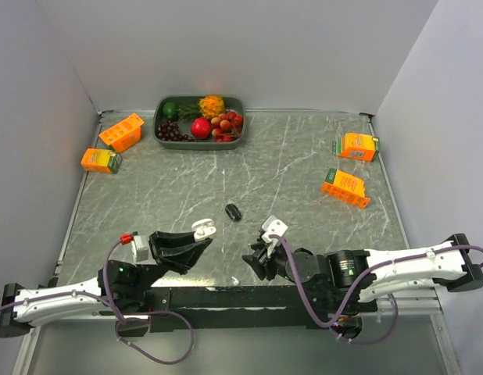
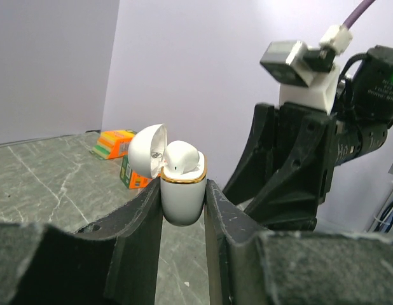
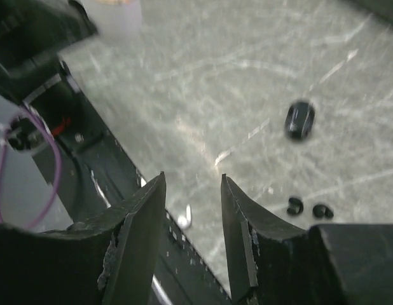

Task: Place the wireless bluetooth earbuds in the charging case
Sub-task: Pick up the earbud from the center of the board.

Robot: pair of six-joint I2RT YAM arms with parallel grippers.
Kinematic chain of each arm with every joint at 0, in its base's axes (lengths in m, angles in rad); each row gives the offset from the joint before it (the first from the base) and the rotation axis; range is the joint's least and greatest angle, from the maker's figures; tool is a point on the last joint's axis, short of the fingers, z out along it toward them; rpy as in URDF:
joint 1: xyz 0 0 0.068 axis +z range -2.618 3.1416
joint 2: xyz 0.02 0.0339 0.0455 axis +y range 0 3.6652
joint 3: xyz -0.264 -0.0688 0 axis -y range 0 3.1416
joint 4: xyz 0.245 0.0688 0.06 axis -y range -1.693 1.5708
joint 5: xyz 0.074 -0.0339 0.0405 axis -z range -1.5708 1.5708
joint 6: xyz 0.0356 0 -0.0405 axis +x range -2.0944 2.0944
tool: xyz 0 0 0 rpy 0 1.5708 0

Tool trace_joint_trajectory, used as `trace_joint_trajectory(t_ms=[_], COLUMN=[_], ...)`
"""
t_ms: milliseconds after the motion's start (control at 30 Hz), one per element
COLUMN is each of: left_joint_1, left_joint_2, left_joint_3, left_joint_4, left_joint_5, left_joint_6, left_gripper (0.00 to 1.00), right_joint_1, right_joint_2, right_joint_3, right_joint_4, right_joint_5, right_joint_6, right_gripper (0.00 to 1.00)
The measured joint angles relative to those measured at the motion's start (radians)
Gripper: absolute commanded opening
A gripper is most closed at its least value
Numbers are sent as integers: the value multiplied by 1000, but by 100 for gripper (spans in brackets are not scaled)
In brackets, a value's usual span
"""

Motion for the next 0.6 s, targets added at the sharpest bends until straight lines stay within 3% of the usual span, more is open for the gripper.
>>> trace_joint_trajectory(t_ms=[300, 433, 600], left_joint_1=[0, 0, 0], left_joint_2=[-179, -185, -185], left_joint_3=[0, 0, 0], left_joint_4=[-145, -226, -275], left_joint_5=[-72, -90, -116], left_joint_6=[-37, -42, -46], left_gripper=[1, 1, 1], right_joint_1=[-43, -55, -74], right_joint_2=[8, 103, 270], right_joint_3=[-72, -148, -171], right_joint_4=[-79, -84, -92], right_joint_5=[-147, -240, -322], right_joint_6=[166, 251, 385], right_gripper=[60, 69, 72])
